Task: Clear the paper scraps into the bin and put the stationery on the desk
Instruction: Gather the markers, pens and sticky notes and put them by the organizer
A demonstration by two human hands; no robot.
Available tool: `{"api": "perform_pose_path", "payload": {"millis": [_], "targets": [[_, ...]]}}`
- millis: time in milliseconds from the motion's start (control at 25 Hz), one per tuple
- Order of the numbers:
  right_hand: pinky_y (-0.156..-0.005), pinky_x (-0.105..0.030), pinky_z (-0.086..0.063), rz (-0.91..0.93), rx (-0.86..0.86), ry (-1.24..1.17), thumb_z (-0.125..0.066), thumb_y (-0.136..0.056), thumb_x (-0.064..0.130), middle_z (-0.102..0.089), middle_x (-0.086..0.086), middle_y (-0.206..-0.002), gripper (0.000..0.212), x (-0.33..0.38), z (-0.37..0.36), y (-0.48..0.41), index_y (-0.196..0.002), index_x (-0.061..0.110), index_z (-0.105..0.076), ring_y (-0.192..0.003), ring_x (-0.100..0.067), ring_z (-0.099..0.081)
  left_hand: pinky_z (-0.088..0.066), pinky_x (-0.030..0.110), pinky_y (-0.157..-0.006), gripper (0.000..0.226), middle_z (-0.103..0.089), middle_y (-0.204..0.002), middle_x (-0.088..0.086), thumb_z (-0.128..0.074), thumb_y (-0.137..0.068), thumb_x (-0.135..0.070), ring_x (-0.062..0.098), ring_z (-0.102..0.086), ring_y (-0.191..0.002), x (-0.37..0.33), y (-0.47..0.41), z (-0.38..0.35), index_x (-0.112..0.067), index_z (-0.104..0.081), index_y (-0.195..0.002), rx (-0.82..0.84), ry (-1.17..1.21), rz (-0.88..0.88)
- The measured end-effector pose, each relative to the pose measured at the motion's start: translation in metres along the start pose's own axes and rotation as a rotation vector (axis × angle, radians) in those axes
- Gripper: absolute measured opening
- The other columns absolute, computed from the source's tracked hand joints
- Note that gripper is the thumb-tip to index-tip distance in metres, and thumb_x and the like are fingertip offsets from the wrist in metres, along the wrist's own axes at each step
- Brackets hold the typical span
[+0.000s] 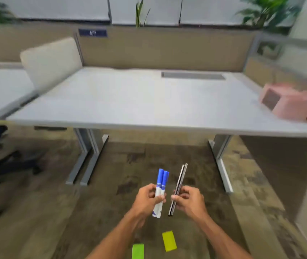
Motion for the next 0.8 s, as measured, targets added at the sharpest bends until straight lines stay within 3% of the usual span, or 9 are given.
{"api": "perform_pose_path", "payload": {"millis": [120,320,560,680,800], "targets": [[-0.067,-0.044,-0.063,0.071,-0.081,0.086,-0.076,-0.074,-0.001,-0.07,-0.009,-0.069,0.013,0.079,0.043,0.01,-0.077,0.007,-0.067,-0.065,-0.019,-0.069,-0.056,0.029,-0.068,0.015,-0.072,-0.092,0.016,-0.069,-0.081,0.0,0.025,-0.069,-0.081,-0.096,0.01,-0.021,-0.01,-0.063,-0.091,0.023,-0.032,-0.058],[-0.064,-0.038,-0.064,0.156,-0.153,0.185,-0.081,-0.072,0.012,-0.075,-0.005,-0.078,0.016,0.177,0.097,0.014,-0.083,0.015,-0.07,-0.074,-0.015,-0.073,-0.057,0.031,-0.077,0.016,-0.075,-0.096,0.012,-0.07,-0.082,-0.009,0.019,-0.071,-0.086,-0.205,0.015,-0.045,-0.013,-0.067,-0.097,0.039,-0.103,-0.136],[-0.073,-0.032,-0.062,0.195,-0.257,0.238,-0.081,-0.073,0.019,-0.075,0.002,-0.081,0.016,0.23,0.128,0.014,-0.085,0.018,-0.071,-0.076,-0.01,-0.071,-0.055,0.05,-0.089,0.021,-0.073,-0.097,0.011,-0.068,-0.084,-0.018,0.026,-0.07,-0.093,-0.266,-0.004,-0.067,-0.012,-0.062,-0.103,0.099,-0.137,-0.169],[-0.07,-0.022,-0.06,0.168,-0.328,0.227,-0.08,-0.074,0.022,-0.074,0.005,-0.083,0.016,0.239,0.14,0.009,-0.086,0.022,-0.07,-0.077,-0.007,-0.07,-0.057,0.049,-0.083,0.021,-0.071,-0.1,0.01,-0.068,-0.084,-0.018,0.03,-0.068,-0.096,-0.277,-0.023,-0.082,-0.013,-0.062,-0.103,0.127,-0.16,-0.184],[-0.068,-0.025,-0.062,0.125,-0.387,0.169,-0.079,-0.075,0.019,-0.074,0.004,-0.085,0.015,0.242,0.151,0.002,-0.086,0.023,-0.068,-0.078,-0.008,-0.071,-0.056,0.034,-0.068,0.02,-0.07,-0.101,0.009,-0.069,-0.084,-0.02,0.027,-0.067,-0.093,-0.282,-0.047,-0.098,-0.015,-0.062,-0.102,0.183,-0.218,-0.21]]}}
Point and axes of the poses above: each hand's wrist, its own y-axis away from the middle knuckle, its own z-axis out of the back of the hand, x = y × z, the point moved 2 cm from there along -y, towards the middle knuckle
